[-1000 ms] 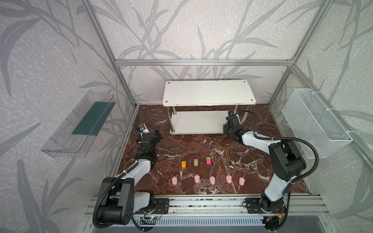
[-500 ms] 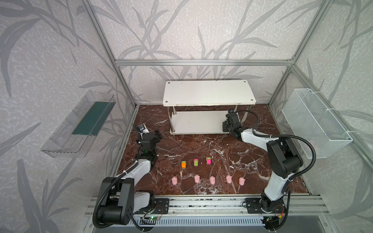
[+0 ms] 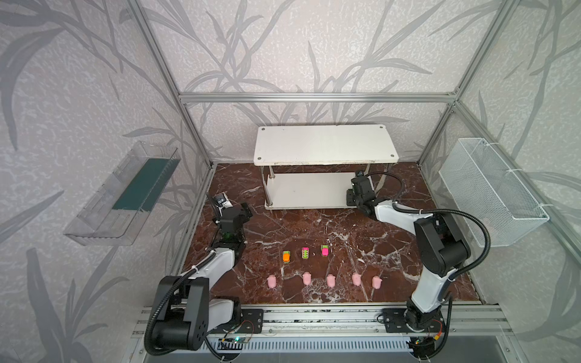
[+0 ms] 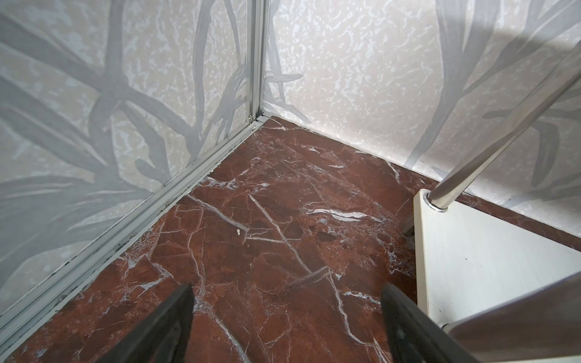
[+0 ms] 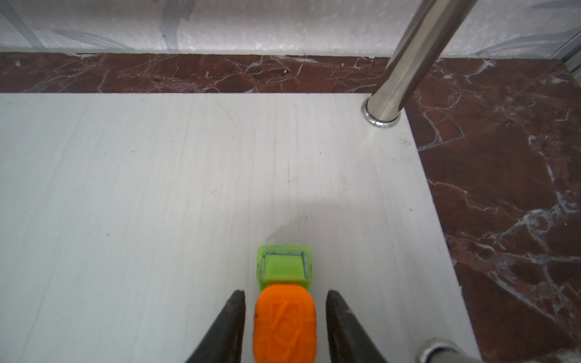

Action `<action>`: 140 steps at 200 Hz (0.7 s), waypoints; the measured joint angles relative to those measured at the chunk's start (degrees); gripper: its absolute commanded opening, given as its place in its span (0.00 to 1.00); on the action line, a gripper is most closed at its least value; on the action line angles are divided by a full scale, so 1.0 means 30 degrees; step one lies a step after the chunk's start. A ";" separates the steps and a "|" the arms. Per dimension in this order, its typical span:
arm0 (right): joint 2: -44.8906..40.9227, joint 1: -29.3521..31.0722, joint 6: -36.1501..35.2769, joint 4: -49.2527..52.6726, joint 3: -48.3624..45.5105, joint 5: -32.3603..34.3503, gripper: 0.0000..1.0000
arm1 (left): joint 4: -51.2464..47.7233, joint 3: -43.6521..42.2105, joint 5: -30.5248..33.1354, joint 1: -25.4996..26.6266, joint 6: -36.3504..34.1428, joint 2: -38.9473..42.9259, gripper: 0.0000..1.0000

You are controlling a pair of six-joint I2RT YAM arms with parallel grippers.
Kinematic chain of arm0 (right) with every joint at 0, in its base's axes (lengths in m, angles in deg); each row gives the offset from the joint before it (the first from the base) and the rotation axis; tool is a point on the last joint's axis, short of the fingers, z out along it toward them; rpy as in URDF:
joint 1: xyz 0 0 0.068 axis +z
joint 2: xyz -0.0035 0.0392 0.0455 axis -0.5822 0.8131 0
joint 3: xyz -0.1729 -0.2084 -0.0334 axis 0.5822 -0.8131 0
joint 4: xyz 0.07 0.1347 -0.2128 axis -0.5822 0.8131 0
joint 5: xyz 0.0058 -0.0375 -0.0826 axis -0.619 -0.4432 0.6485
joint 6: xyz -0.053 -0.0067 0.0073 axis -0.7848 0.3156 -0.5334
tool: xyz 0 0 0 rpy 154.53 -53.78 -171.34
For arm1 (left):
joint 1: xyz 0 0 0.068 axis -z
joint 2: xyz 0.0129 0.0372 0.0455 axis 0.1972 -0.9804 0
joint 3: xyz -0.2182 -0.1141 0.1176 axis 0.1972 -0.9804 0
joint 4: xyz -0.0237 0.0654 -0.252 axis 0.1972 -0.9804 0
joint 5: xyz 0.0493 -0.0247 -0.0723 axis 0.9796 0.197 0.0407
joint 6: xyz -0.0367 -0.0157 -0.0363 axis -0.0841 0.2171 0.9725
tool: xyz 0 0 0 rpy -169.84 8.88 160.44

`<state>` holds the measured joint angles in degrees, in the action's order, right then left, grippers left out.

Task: Place and organize the plastic toys onto the shelf
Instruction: 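Open the right gripper to set the car on the lower shelf, then move the right gripper back over the pink-and-green toy car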

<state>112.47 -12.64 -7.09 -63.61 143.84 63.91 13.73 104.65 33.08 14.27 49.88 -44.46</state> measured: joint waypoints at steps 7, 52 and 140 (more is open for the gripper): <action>-0.0015 0.0000 0.0000 0.0000 -0.0007 -0.0029 0.47 | 0.0000 0.0000 0.0000 0.0000 0.0007 0.0000 0.90; -0.1486 0.0000 -0.0066 -0.0022 -0.0838 -0.0889 0.51 | 0.0015 0.0000 -0.0073 0.0000 -0.0051 0.0000 0.90; -0.9493 0.1872 0.0036 -0.0386 -0.5821 -0.2208 0.53 | -0.0597 -0.0007 -0.0474 0.0597 0.0087 0.2594 0.90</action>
<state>83.99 -7.02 -6.98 -64.77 126.38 57.29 11.93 104.62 31.66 16.06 50.15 -36.68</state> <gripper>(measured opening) 0.526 0.902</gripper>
